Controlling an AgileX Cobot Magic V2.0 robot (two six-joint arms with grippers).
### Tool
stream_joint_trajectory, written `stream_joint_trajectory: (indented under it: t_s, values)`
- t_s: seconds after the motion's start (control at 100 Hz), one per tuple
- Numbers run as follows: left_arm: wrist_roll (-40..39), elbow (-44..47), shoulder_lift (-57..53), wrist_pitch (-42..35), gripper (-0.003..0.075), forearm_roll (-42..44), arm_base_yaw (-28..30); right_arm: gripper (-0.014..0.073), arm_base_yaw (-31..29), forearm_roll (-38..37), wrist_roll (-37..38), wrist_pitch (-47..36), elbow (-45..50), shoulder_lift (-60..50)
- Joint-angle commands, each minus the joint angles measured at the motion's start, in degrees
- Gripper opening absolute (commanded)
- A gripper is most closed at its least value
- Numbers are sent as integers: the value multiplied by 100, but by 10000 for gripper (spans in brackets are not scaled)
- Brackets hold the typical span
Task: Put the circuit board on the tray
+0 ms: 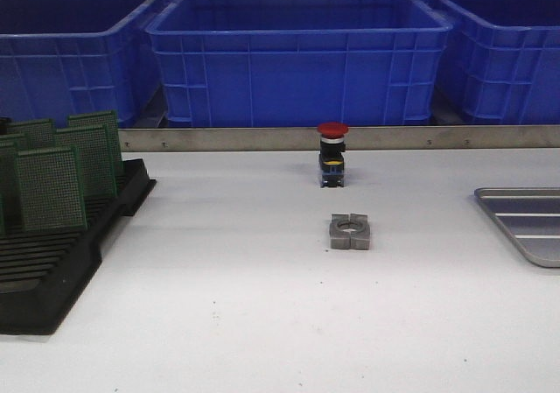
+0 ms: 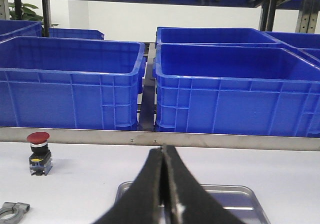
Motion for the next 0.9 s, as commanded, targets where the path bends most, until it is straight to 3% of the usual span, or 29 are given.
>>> stream_joint_trajectory:
  t_s: [0.0,0.28,0.47,0.66,0.89]
  values:
    - [-31,-716,102,-44,-19,-177,5,-68,-37,-55,-2,-414,59,-99]
    - [-31,-2779,1587,1835,-19,-370,5,-68,-37,-55,-2,-414,59,-99]
    - [49,-3934,2713,2696,-19,-425,5,-68,-37,-55,-2,-414,59,-99]
    - [49,-4537,3526,3099,-19,-538,5,-68,-37,-55,-2,-414,59,-99]
    - [49,-4586,3966,3182,-18,-574,5,-68,-37,-55,-2,-414,59,-99]
